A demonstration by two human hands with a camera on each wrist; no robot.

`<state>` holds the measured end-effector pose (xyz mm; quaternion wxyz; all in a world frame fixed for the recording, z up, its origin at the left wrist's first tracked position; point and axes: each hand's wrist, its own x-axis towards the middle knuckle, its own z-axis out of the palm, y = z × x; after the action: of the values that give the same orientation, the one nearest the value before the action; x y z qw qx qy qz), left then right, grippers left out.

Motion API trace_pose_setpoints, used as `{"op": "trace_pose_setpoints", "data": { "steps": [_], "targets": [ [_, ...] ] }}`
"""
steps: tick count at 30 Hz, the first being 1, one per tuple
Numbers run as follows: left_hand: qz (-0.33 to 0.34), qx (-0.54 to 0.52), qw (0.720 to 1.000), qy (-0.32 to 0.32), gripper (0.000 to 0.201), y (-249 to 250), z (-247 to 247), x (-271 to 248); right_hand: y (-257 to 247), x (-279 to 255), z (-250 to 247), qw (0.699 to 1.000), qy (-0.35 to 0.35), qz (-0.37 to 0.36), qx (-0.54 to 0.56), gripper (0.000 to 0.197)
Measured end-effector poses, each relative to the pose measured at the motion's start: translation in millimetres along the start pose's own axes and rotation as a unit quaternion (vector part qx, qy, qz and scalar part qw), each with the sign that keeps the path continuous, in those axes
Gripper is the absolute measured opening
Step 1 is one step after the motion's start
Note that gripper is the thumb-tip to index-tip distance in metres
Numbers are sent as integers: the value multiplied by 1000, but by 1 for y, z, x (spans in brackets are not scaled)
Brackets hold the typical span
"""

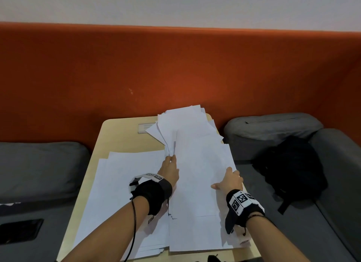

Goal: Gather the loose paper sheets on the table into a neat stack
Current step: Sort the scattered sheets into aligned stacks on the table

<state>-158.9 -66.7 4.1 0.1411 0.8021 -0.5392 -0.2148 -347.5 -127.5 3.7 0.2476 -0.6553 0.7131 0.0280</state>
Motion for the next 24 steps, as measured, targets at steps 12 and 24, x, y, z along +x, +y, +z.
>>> {"op": "trace_pose_setpoints", "data": {
  "steps": [12,24],
  "targets": [
    [-51,-70,995,-51,54,-13,3,1,-1,-2,-2,986,-25,-42,159,78],
    [1,-502,865,-4,61,-19,-31,7,18,-6,-55,833,-60,-226,501,32]
  ]
}}
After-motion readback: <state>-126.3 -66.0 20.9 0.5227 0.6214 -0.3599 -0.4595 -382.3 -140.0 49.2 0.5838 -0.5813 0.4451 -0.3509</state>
